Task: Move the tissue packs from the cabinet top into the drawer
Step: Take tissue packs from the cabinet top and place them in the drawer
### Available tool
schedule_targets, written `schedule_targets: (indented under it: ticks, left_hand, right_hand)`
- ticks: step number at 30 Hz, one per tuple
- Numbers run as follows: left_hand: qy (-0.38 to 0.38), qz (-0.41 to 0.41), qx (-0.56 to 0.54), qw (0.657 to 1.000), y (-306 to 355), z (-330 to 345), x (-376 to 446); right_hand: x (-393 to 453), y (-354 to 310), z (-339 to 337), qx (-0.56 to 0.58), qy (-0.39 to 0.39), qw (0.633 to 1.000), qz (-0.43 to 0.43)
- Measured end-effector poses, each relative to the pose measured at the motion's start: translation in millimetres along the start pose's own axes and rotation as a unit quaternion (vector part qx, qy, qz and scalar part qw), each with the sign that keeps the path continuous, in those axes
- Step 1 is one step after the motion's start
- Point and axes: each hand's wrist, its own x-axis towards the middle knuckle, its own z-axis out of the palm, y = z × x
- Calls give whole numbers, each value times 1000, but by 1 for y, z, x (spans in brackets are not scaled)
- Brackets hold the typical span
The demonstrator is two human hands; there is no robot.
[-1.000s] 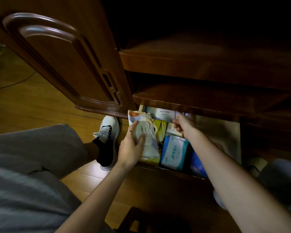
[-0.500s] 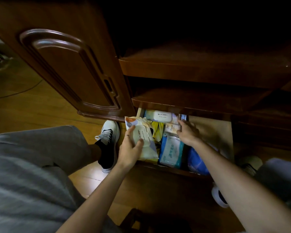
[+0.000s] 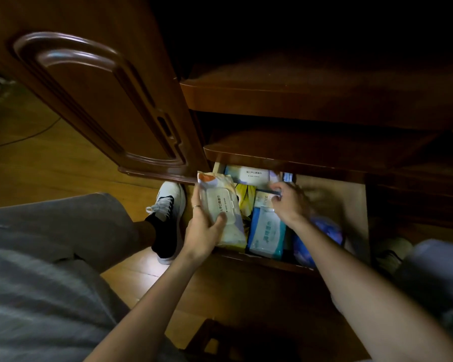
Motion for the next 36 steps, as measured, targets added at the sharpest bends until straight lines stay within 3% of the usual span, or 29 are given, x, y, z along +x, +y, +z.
schedule_targets:
  ticks: [2,3,6,11,14,17,22,27,29,34,36]
  left_hand:
    - [-26,-26,-16,999,1,5,5]
    - [-41,-45,-17,998,3,8,9]
    - [-92,-80,12,992,14,12,20]
    - [-56,-149,-65,985,29,8,32]
    - [40,-156,-163,973,34,3,38]
    - [107,-152,-218,958,33,-8,39]
    - [122,-164,-206,957,24,-16,30]
    - [119,-166,-189,960,15,-18,25]
    - [117,-172,-182,961,13,-18,24]
    - [109,-162,-150,969,9,-14,31]
    - [122,-114,23,986,3,-13,33]
  right_hand:
    - [-11,-18,-8,98,-5,995,-7]
    - [-18,-30,-13,176,-53,983,17]
    - [-36,-50,-26,297,-212,925,101]
    - [-40,-20,-49,431,-316,822,200]
    - [-37,-14,-47,495,-214,789,295]
    - [-26,-25,-37,599,-138,714,336]
    - [1,-51,-13,629,-81,686,357]
    - [30,-68,5,669,-49,629,393]
    - [39,-71,11,663,-43,627,406]
    - [57,-74,21,564,-81,714,408]
    - [61,-73,21,545,-104,730,399]
